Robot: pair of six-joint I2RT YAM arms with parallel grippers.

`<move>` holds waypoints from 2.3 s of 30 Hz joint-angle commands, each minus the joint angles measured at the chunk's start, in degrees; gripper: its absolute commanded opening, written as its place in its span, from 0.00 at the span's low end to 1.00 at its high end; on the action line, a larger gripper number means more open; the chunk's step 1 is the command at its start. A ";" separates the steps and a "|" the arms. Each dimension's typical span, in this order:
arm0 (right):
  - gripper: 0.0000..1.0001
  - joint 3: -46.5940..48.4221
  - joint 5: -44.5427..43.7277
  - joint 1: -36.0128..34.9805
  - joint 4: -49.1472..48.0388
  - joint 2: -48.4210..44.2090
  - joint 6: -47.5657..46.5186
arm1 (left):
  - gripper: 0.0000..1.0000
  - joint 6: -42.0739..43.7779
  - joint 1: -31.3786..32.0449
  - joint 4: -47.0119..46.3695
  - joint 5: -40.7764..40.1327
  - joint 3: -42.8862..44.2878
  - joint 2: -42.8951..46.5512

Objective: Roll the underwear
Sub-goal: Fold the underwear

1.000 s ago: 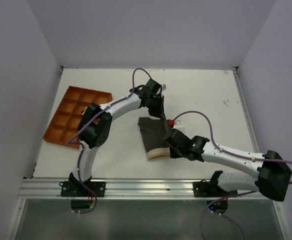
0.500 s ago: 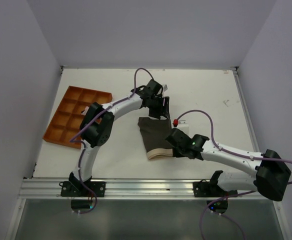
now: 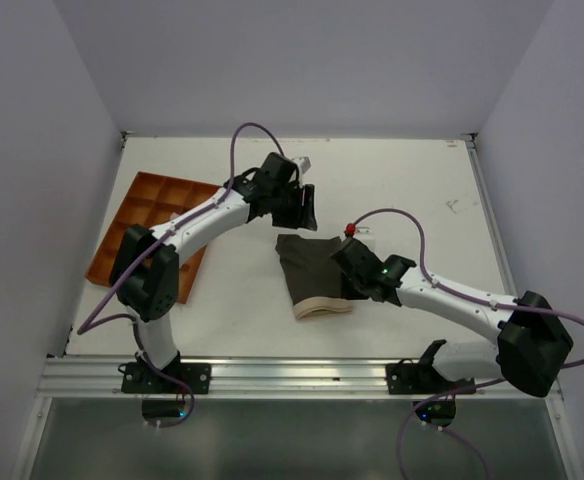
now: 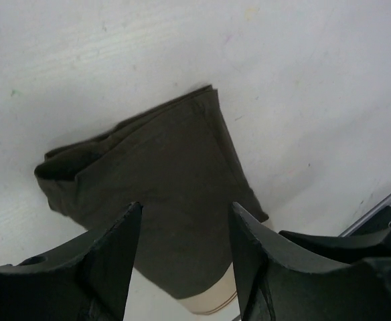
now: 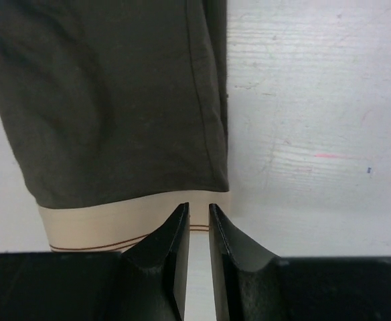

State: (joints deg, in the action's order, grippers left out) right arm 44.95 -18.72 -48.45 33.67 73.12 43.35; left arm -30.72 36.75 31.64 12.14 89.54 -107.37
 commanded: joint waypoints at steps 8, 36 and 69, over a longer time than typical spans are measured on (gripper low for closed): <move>0.07 -9.35 11.34 0.54 -13.36 -0.44 -0.02 | 0.54 0.57 -1.15 -7.38 4.56 -15.09 3.76; 0.00 -7.24 20.39 6.87 -11.87 -7.47 -3.36 | 0.49 -4.78 0.07 -14.05 18.44 -19.40 9.73; 0.00 -13.05 19.86 10.92 -16.62 5.18 -3.80 | 0.47 -1.80 8.95 -13.27 8.96 -33.99 4.37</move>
State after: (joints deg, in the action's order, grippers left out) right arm 32.16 4.29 -37.74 15.31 75.50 40.49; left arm -35.97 45.52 16.16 25.10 55.75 -101.69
